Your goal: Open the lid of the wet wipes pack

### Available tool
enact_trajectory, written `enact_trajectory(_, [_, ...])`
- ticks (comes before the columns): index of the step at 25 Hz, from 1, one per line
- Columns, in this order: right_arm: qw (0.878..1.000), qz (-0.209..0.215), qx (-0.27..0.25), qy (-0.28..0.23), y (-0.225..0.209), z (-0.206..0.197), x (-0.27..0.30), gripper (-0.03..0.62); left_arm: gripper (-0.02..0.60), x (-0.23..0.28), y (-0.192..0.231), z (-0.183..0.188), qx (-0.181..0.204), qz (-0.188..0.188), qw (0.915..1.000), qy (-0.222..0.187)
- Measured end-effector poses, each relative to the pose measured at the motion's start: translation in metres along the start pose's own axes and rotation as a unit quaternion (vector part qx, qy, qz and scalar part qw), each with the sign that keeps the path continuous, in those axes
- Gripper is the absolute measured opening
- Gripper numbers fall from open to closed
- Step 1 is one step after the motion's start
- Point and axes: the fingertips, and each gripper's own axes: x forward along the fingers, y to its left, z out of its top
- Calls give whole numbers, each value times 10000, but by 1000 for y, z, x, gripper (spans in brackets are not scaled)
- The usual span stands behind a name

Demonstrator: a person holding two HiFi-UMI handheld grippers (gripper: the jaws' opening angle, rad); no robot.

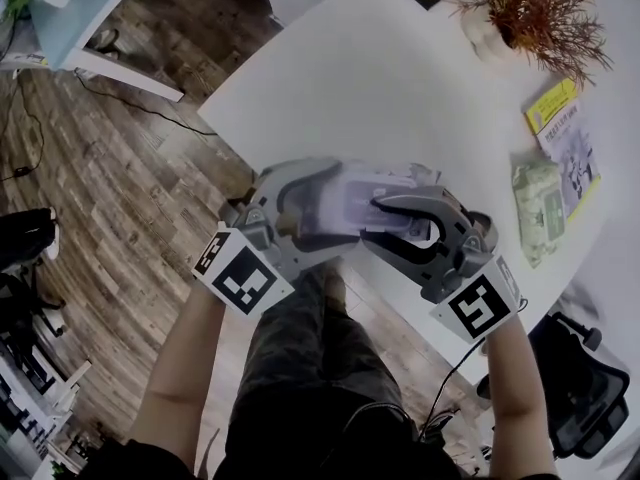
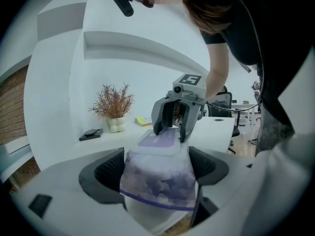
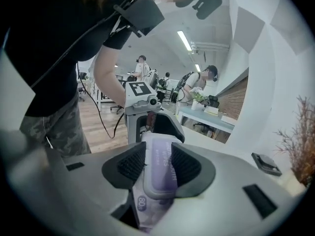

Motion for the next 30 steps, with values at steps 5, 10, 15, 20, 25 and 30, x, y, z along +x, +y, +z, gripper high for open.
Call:
enact_trajectory(5, [9980,411,477,67,-1,-2,-3,172,419,0,0,1,-58,7,10000,-46])
enact_trajectory(10, [9959,586,683,71,-3,-2,-3,172,419,1,1,1,-65,19,10000,-51])
enact_trajectory(15, [9937,712,867,50,-4,-4,-4,172,419,1,1,1,-90,35,9999,-57])
enact_trajectory(20, [9893,723,1240,-279,-9,2,-6,170,419,2,1,1,-95,43,9999,-65])
enact_trajectory(25, [9894,709,1246,-249,-8,1,-6,171,419,2,1,0,-86,43,9999,-53])
enact_trajectory(30, [9904,663,1195,-204,-7,1,-6,172,419,1,1,0,-66,40,9999,-70])
